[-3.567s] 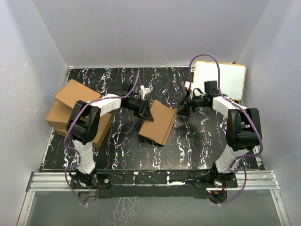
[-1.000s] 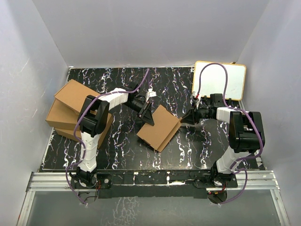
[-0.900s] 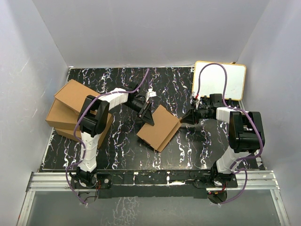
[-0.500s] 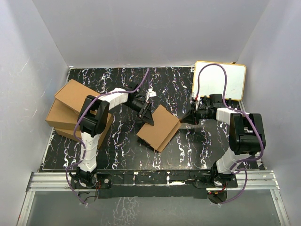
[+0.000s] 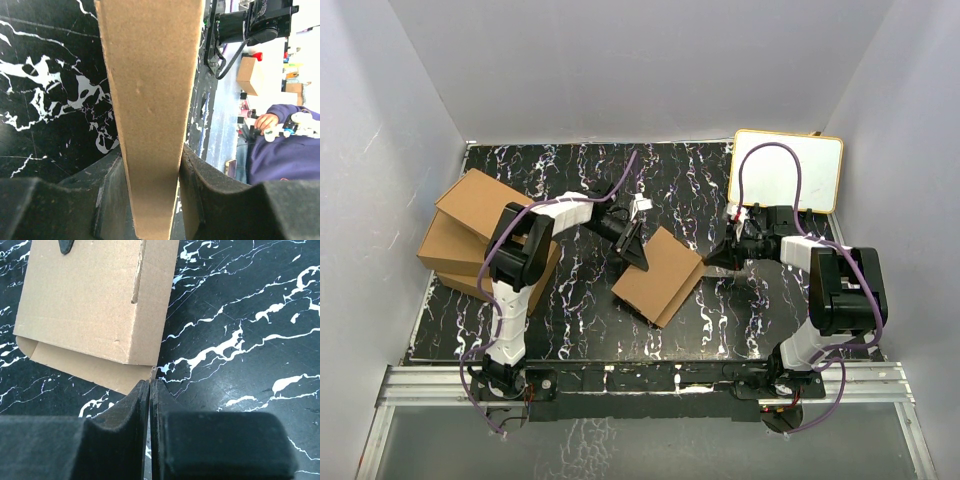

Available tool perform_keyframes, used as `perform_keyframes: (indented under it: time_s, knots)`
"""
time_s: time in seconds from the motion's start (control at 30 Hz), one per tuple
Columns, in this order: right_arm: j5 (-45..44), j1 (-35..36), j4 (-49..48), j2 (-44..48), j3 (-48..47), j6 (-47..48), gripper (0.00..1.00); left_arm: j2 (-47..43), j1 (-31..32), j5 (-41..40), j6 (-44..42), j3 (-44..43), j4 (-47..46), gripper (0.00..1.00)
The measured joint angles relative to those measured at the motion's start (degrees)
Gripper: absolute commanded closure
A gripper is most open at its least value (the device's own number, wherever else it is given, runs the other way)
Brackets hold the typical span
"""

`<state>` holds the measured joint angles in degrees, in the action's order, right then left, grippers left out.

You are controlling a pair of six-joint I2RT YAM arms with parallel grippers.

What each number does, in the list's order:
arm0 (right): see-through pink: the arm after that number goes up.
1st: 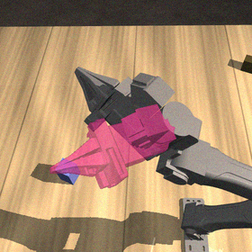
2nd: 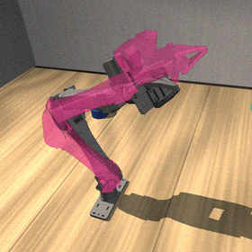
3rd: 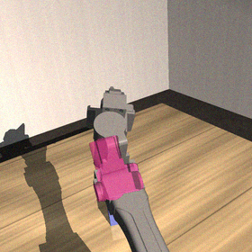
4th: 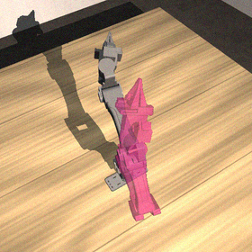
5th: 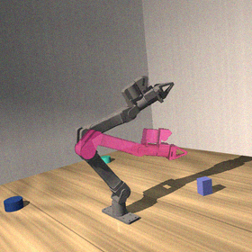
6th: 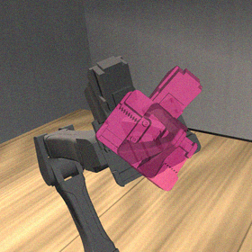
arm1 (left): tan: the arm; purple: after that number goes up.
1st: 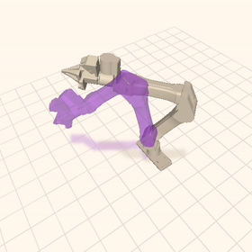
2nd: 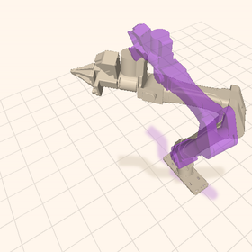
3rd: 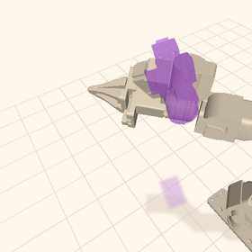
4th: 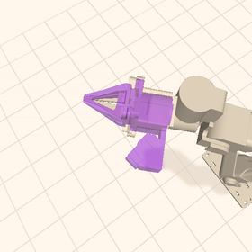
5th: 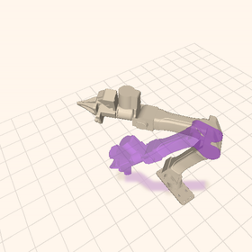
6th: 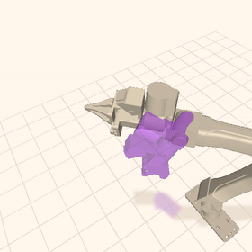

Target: Fold the paper box

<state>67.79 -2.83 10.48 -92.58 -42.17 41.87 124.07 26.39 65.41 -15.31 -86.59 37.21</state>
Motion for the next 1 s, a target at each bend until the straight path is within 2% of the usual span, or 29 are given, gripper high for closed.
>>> perform_keyframes:
  time_s: [0.37,1.0]
  knots:
    - [-0.39,0.57,-1.73,1.79,1.66,-0.37,0.92,-4.17,0.0,-0.07,5.66,7.54,-9.01,0.97]
    - [-0.15,0.55,-2.86,3.56,3.43,2.73,0.92,-5.18,-0.17,0.15,11.37,11.61,-15.82,0.98]
